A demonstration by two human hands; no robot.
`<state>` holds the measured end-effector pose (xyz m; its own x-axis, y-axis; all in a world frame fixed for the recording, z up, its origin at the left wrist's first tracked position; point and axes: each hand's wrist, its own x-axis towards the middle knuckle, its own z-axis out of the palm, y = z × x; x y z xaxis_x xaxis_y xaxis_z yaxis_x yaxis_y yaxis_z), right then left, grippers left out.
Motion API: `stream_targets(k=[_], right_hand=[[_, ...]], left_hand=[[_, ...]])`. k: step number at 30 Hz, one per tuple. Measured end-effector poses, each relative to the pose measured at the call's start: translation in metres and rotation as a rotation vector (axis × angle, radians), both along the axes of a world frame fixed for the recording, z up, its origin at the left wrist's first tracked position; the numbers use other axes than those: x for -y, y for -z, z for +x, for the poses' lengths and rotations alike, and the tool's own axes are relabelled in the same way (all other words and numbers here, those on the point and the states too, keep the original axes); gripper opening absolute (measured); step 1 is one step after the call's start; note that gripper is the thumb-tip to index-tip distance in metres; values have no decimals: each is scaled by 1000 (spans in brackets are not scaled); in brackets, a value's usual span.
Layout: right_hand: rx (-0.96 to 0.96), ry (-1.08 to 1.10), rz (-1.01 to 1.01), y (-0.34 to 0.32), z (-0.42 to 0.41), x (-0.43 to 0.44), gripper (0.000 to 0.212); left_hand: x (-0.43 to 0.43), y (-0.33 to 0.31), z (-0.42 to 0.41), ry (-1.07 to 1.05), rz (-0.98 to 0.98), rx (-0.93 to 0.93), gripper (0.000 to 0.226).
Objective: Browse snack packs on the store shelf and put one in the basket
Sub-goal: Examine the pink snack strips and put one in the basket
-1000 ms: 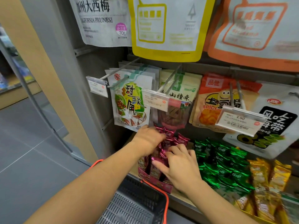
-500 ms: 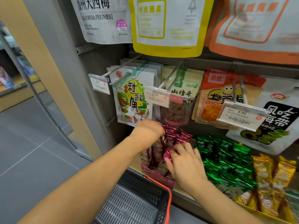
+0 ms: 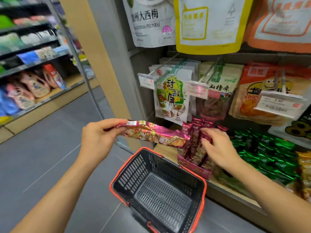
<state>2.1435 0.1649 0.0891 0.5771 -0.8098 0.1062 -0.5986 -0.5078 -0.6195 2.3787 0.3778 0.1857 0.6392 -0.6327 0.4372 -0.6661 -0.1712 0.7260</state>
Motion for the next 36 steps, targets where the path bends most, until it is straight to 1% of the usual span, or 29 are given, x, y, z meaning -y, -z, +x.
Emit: stream_targets(k=[1,2,3,4,5,6,7,9,13,16,17,19,21,23,24,25,27,28,29,30,31,32,33,34,36], right_hand=[[131,-15,249,-13,1,-6,40],[244,-49,563,-27,2,-14,45],[303,-98,864,-39,2,-22,56],[296,-165,1061,-49,1,-29,64],[274,-252,1151,-54,0,-36,65],[276,-332,1186,-57,0,-43,60],[303,-388,1188,-57,1,-50,50],[406,-367,1184,-54,5,-62,35],[579,-177,1231,-35,5,-76,31],[610,-114,1286,-17,4,-91,29],[611,-95,1292,-11,5,-95,29],[615,-62,1317,3,6,-101,29],[592,-21,1343,19,7,-105,32],[549,38,1381,36,7,-103,33],[533,66,1409,44,7,-101,29],[516,92,1433,52,7,-99,25],[462,136,1449,68,9,-94,19],[435,155,1450,77,10,-92,19],[414,173,1451,84,12,-90,19],[400,188,1453,91,14,-88,18],[384,200,1448,97,17,-86,19],[355,209,1425,104,20,-83,20],[300,209,1371,110,24,-81,22],[208,197,1269,115,27,-77,24],[-36,127,920,124,30,-67,27]], left_hand=[[-8,1,1,-19,-15,-73,36],[-15,2,1,-27,-35,-139,38],[-21,3,0,-31,-58,-194,40],[-25,4,-2,-30,-78,-238,42],[-29,5,-4,-20,-94,-274,42],[-32,7,-7,-2,-103,-304,43],[-35,9,-9,18,-104,-331,43],[-40,14,-12,55,-103,-376,43],[-48,22,-4,152,-12,-483,34],[-49,30,0,186,52,-701,8],[-47,35,0,176,78,-741,8],[-44,50,1,140,138,-755,9],[-43,67,2,127,193,-714,13],[-43,85,5,176,274,-612,6],[-44,97,7,222,334,-537,14],[-45,109,9,275,410,-470,27],[-43,134,12,367,606,-327,55],[-41,147,12,405,702,-220,64],[-37,161,12,432,782,-83,66],[-33,174,13,451,837,52,61],[-28,185,13,462,862,146,51],[-24,196,14,460,874,182,43],[-19,208,16,453,883,178,38],[-15,219,19,444,893,166,36],[-7,242,26,425,930,172,33]])
